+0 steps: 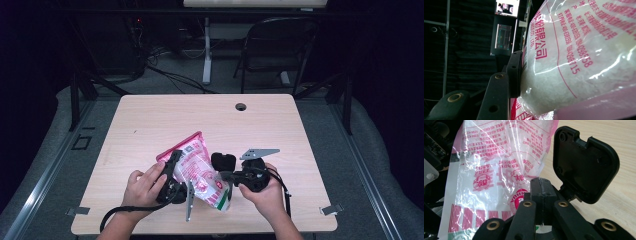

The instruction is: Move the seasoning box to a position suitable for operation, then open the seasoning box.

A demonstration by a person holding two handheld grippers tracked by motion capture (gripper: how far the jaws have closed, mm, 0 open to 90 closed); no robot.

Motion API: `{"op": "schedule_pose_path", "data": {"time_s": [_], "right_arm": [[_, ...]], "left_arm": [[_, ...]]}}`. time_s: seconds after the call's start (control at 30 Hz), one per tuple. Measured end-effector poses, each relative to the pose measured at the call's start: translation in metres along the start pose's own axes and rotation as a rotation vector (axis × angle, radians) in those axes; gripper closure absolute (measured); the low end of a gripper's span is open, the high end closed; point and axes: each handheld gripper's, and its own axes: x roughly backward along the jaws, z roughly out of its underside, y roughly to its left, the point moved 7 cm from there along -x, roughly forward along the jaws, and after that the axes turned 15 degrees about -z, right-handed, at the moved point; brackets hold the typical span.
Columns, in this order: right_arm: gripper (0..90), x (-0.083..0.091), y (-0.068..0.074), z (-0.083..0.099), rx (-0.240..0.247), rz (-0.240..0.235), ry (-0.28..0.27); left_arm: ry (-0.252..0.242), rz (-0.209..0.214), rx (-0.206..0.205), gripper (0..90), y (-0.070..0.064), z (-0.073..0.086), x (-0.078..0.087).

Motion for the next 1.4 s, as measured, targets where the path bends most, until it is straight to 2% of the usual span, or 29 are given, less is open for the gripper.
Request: {"op": "schedule_pose_path", "data": {"time_s": [1.4], "right_arm": [[90.0,0.0012,-0.0006,0.0006,-0.004,0.001,-0.003]], "left_arm": [[-0.007,0.004,-0.007,63.4,0.002,-0.0027,-0.0003]]}}
